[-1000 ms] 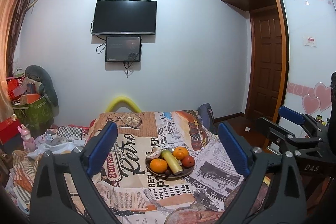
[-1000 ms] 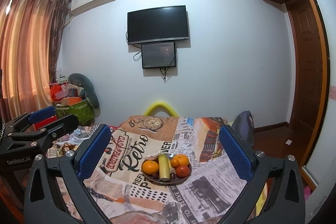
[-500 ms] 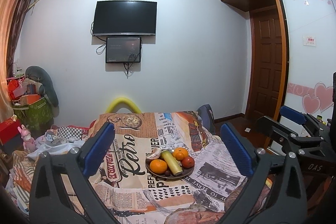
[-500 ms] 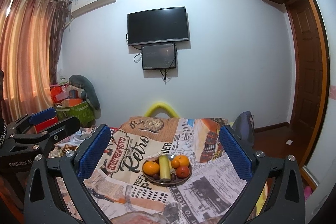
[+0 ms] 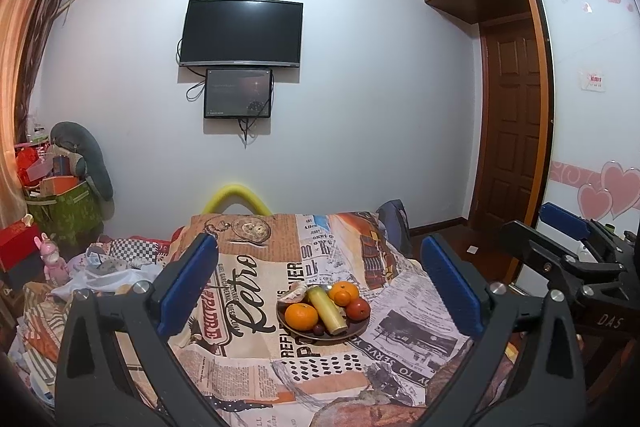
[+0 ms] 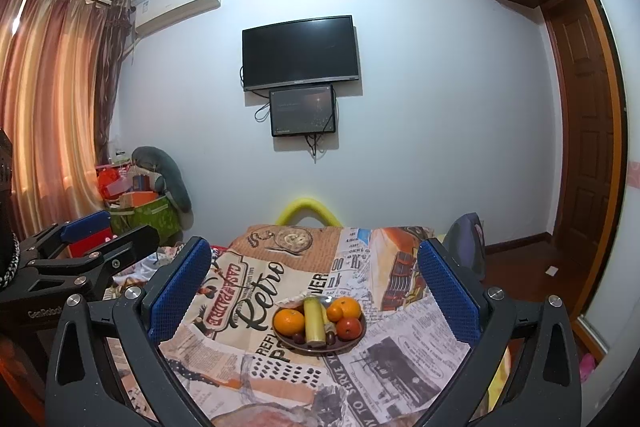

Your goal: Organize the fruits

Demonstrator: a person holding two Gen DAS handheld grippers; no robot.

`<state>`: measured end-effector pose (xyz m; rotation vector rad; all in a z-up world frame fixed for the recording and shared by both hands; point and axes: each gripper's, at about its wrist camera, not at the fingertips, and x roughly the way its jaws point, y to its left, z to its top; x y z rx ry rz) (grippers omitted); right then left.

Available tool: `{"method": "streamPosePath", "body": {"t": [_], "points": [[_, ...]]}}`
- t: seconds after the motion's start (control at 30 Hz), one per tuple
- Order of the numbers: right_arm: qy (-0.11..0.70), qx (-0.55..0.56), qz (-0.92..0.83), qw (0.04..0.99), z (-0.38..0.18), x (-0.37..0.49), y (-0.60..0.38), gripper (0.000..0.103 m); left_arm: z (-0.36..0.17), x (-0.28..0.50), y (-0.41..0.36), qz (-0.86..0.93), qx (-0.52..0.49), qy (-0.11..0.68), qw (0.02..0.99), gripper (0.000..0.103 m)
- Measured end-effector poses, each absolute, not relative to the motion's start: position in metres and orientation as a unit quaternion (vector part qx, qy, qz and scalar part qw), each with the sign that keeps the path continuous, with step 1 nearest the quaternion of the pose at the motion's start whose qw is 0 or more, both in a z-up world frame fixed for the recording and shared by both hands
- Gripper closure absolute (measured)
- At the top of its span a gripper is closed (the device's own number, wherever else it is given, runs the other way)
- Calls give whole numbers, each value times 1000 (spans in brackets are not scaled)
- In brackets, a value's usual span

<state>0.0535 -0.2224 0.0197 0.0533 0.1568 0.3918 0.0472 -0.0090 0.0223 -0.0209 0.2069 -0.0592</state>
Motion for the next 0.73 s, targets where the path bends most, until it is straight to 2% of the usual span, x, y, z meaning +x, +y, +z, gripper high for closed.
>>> {"method": "streamPosePath", "body": {"t": [0.73], "points": [[80, 35, 193, 977, 21, 54, -223, 0, 22, 48, -13, -47, -11, 107, 993, 0]]}}
